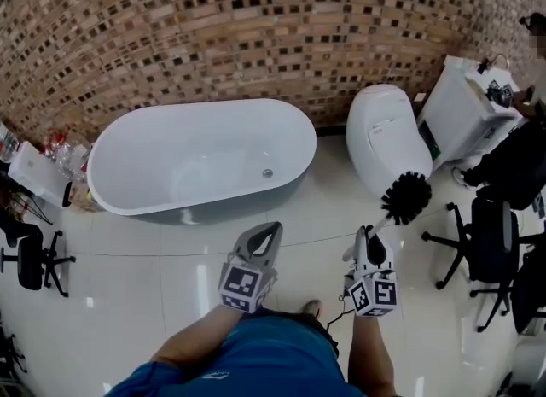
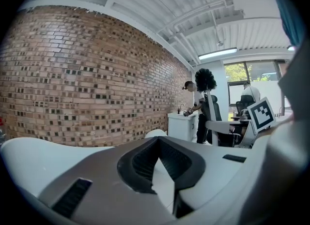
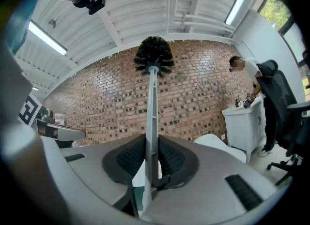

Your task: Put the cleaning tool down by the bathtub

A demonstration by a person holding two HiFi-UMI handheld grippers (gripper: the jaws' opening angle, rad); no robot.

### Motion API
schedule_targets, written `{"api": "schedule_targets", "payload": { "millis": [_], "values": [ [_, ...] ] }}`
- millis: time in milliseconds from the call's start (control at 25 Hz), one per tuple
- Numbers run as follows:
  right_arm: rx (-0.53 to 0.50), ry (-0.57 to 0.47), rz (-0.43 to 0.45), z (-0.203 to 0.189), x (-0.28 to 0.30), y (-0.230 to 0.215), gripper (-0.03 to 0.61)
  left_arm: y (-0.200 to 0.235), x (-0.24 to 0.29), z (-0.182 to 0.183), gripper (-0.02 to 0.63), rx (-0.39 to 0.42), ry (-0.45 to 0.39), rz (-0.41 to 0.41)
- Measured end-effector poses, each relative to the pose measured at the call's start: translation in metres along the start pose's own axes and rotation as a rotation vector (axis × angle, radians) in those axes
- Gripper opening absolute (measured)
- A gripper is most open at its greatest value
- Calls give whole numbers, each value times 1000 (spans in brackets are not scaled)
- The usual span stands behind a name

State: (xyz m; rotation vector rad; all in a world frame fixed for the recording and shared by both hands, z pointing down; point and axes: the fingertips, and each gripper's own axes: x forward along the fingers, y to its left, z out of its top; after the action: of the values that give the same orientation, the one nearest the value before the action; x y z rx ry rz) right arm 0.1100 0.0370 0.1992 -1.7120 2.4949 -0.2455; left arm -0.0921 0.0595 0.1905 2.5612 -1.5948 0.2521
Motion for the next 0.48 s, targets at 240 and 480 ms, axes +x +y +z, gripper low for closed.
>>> {"api": "schedule_targets", "payload": {
  "millis": [240, 480],
  "values": [
    [23, -66, -24, 10, 27, 54, 77, 58, -21, 8, -2, 33, -25, -49],
    [-75, 20, 68, 0, 58, 126, 77, 121, -51, 3, -3, -11, -43, 2]
  ]
}}
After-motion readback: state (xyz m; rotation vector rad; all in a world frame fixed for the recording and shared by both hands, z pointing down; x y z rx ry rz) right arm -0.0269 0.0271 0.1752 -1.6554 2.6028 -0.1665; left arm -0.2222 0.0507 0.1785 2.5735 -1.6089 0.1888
